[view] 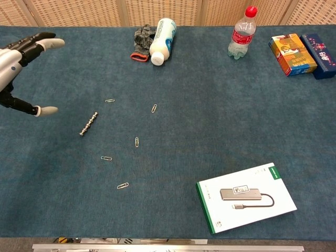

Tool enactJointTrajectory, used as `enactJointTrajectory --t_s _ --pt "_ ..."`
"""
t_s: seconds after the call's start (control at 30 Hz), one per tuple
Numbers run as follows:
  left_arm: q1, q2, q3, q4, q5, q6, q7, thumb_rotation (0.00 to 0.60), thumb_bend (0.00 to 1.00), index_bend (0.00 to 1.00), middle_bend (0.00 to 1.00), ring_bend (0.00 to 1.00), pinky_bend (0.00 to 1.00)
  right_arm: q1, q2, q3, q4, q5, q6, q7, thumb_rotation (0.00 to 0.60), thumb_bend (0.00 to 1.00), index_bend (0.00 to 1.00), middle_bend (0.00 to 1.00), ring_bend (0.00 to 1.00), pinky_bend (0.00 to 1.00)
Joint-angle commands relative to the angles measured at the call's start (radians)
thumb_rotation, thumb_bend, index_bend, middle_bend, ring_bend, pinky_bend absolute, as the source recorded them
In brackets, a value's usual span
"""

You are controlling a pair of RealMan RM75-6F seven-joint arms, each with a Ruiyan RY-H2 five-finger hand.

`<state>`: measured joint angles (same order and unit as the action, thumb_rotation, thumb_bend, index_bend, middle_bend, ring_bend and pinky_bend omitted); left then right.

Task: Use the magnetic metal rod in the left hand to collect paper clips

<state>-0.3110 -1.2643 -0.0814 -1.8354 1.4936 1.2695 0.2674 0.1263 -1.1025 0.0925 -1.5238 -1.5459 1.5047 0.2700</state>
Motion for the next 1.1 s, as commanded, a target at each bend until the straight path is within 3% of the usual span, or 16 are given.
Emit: enactJointTrajectory --t_s 0.03,0.53,1.1 --pt "-0.014 -0.026 0.002 0.006 -0.022 -0.021 0.022 0.600 0.00 0.00 0.00 0.00 0.08 0.001 -0.004 -0.002 0.005 -0.002 -0.002 0.005 0.600 0.12 0.33 0.39 0.29 0.44" --pt "-0.078 -0.156 -0.024 0.089 -0.158 -0.100 0.088 0.600 0.00 0.00 0.00 0.00 0.07 0.008 -0.029 -0.012 0.029 -0.008 -0.015 0.019 0.600 0.12 0.35 0.39 0.29 0.44" --pt "-0.125 -0.218 -0.022 0.157 -0.261 -0.157 0.121 0.600 0.00 0.00 0.00 0.00 0.07 0.014 -0.033 -0.023 0.022 -0.024 -0.022 -0.006 0.600 0.12 0.36 0.39 0.29 0.44"
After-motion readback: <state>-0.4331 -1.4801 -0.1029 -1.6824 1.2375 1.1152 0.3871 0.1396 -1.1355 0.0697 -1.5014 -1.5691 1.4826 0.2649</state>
